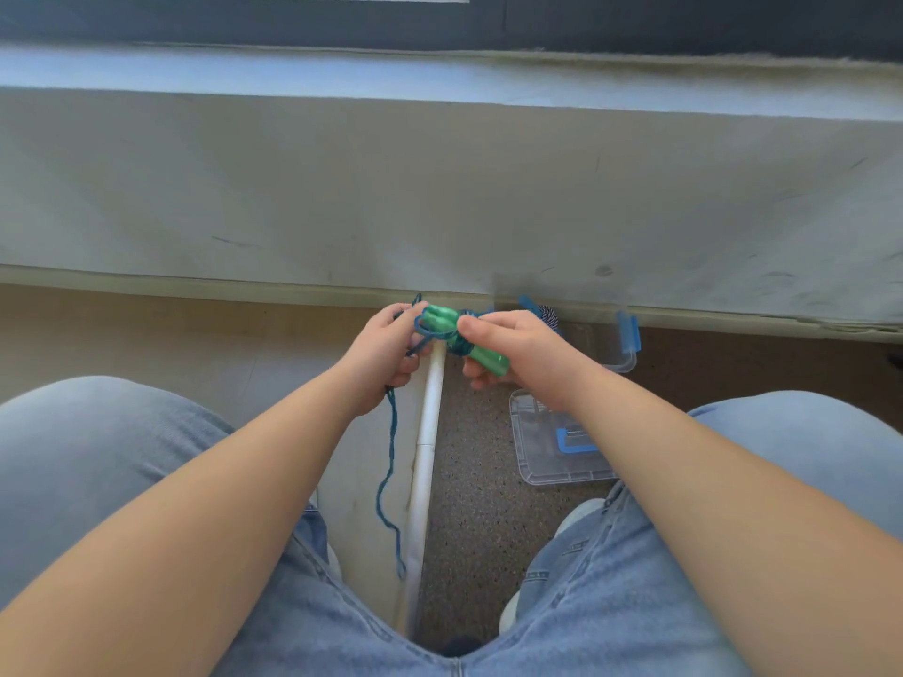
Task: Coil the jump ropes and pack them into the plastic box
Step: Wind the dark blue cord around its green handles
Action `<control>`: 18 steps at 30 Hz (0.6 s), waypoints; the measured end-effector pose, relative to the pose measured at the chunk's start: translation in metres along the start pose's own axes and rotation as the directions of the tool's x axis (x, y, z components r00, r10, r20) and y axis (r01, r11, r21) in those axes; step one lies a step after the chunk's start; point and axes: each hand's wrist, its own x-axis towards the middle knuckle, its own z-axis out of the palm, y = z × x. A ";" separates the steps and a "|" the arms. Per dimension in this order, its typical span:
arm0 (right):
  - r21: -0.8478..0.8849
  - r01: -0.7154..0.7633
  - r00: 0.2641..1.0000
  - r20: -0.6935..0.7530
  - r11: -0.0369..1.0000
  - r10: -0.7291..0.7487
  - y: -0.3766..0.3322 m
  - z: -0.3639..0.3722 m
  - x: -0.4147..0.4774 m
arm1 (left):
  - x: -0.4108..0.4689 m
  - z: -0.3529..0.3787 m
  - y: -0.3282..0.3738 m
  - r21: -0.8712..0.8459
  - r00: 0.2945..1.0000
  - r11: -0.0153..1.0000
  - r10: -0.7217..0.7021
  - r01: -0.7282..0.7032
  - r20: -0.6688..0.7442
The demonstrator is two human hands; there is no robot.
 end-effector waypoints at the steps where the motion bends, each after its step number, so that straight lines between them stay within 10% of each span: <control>1: 0.042 0.011 1.000 -0.021 0.999 -0.010 0.000 0.000 0.001 | 0.002 -0.002 -0.001 0.143 0.998 0.988 0.063 -0.061 -0.012; 5: 0.053 0.091 0.989 -0.121 0.994 -0.084 -0.002 0.003 0.004 | 0.002 0.003 -0.008 0.622 0.934 0.742 0.355 -0.250 -0.048; 18: 0.422 0.066 0.984 -0.180 0.904 0.012 -0.012 -0.003 0.005 | 0.007 -0.001 -0.017 0.759 0.952 0.627 0.303 -0.177 -0.029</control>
